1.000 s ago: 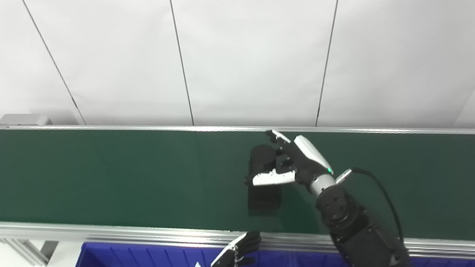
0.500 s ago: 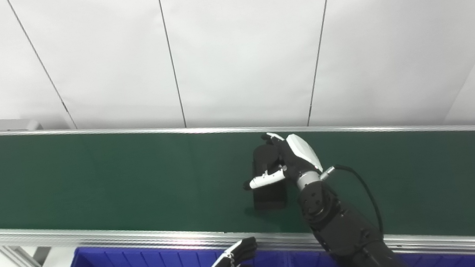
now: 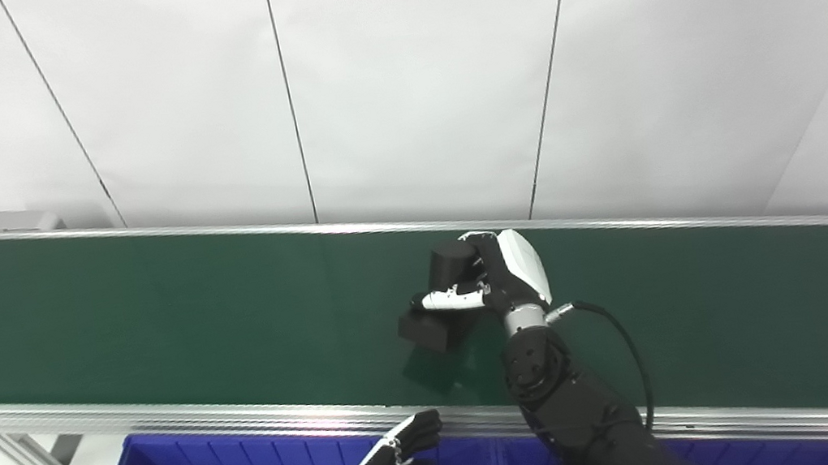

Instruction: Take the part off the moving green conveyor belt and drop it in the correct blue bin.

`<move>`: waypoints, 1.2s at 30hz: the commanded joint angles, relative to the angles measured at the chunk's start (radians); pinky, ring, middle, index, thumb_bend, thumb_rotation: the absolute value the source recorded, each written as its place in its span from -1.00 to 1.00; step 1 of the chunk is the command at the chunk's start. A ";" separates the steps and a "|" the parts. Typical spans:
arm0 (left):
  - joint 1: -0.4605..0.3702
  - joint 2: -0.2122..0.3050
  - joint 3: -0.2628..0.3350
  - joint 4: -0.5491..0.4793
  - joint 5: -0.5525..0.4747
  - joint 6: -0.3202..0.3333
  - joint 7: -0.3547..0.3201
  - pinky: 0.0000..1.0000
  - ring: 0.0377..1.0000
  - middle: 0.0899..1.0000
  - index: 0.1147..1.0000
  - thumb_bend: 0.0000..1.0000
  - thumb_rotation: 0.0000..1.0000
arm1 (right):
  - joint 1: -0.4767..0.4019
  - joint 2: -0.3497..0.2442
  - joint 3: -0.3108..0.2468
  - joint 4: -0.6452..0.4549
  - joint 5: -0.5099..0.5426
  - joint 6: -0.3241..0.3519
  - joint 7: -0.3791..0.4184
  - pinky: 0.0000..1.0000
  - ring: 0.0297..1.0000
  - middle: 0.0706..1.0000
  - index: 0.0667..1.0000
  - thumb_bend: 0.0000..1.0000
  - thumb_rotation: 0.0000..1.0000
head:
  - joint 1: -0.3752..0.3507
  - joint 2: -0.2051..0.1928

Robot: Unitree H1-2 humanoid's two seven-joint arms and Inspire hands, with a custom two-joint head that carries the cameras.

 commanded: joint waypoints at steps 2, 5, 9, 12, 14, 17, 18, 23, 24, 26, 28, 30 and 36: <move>-0.018 0.006 0.006 -0.002 -0.019 -0.050 0.001 0.54 0.69 0.72 0.70 0.56 -0.44 | -0.017 0.011 -0.001 -0.006 0.000 -0.051 -0.031 -0.45 -0.26 -0.13 -0.05 0.03 -1.00 | -0.006 -0.003; -0.027 0.013 0.012 0.013 -0.035 -0.058 -0.003 0.55 0.69 0.72 0.71 0.57 -0.44 | -0.013 0.011 -0.007 -0.006 0.006 -0.076 -0.057 -0.37 -0.21 -0.06 -0.08 0.03 -1.00 | -0.018 -0.006; -0.039 0.022 0.019 0.026 -0.045 -0.063 -0.002 0.56 0.69 0.71 0.71 0.57 -0.43 | 0.032 0.003 -0.026 -0.094 0.017 -0.109 -0.072 -0.30 -0.18 -0.05 -0.09 0.03 -1.00 | -0.040 0.006; -0.048 0.033 0.026 0.026 -0.063 -0.053 -0.012 0.59 0.70 0.72 0.72 0.57 -0.42 | 0.092 -0.012 -0.032 -0.227 0.014 -0.101 -0.062 -0.27 -0.18 -0.06 -0.09 0.03 -1.00 | -0.064 0.021; -0.054 0.039 0.033 0.025 -0.064 -0.040 -0.014 0.60 0.71 0.72 0.72 0.59 -0.40 | 0.142 -0.018 -0.040 -0.338 0.015 -0.070 -0.049 -0.27 -0.17 -0.06 -0.09 0.03 -1.00 | -0.074 0.031; -0.062 0.047 0.042 0.020 -0.068 -0.020 -0.019 0.63 0.73 0.74 0.73 0.61 -0.37 | 0.213 -0.025 -0.051 -0.491 0.014 -0.016 -0.018 -0.32 -0.20 -0.07 -0.08 0.03 -1.00 | -0.083 0.047; -0.067 0.049 0.045 0.016 -0.069 -0.011 -0.021 0.63 0.73 0.74 0.72 0.61 -0.37 | 0.245 -0.029 -0.055 -0.554 0.014 -0.001 -0.004 -0.33 -0.20 -0.07 -0.07 0.03 -1.00 | -0.088 0.063; -0.088 0.059 0.051 -0.025 -0.070 0.044 -0.030 0.59 0.72 0.74 0.70 0.59 -0.40 | 0.374 -0.044 -0.071 -0.812 0.012 0.089 0.062 -0.30 -0.20 -0.04 -0.08 0.03 -1.00 | -0.087 0.102; -0.091 0.060 0.052 -0.033 -0.069 0.055 -0.032 0.57 0.71 0.74 0.70 0.59 -0.41 | 0.391 -0.046 -0.074 -0.849 0.013 0.104 0.074 -0.29 -0.19 -0.03 -0.09 0.03 -1.00 | -0.083 0.118; -0.100 0.057 0.054 -0.053 -0.072 0.083 -0.034 0.55 0.70 0.74 0.69 0.60 -0.43 | 0.437 -0.050 -0.084 -0.928 0.024 0.125 0.101 -0.29 -0.18 -0.02 -0.09 0.03 -1.00 | -0.079 0.134; -0.106 0.056 0.052 -0.076 -0.074 0.114 -0.039 0.56 0.71 0.74 0.68 0.60 -0.47 | 0.480 -0.057 -0.091 -0.998 0.028 0.141 0.125 -0.16 -0.11 0.01 -0.16 0.02 -1.00 | -0.072 0.151; -0.112 0.054 0.051 -0.097 -0.067 0.142 -0.042 0.57 0.72 0.75 0.69 0.60 -0.51 | 0.517 -0.068 -0.096 -1.056 0.022 0.155 0.149 -0.12 -0.11 0.01 -0.17 0.02 -1.00 | -0.065 0.163; -0.119 0.053 0.044 -0.140 -0.044 0.204 -0.044 0.59 0.73 0.76 0.70 0.64 -0.48 | 0.618 -0.119 -0.109 -1.205 0.030 0.193 0.238 -0.30 -0.18 -0.01 -0.12 0.02 -1.00 | -0.042 0.192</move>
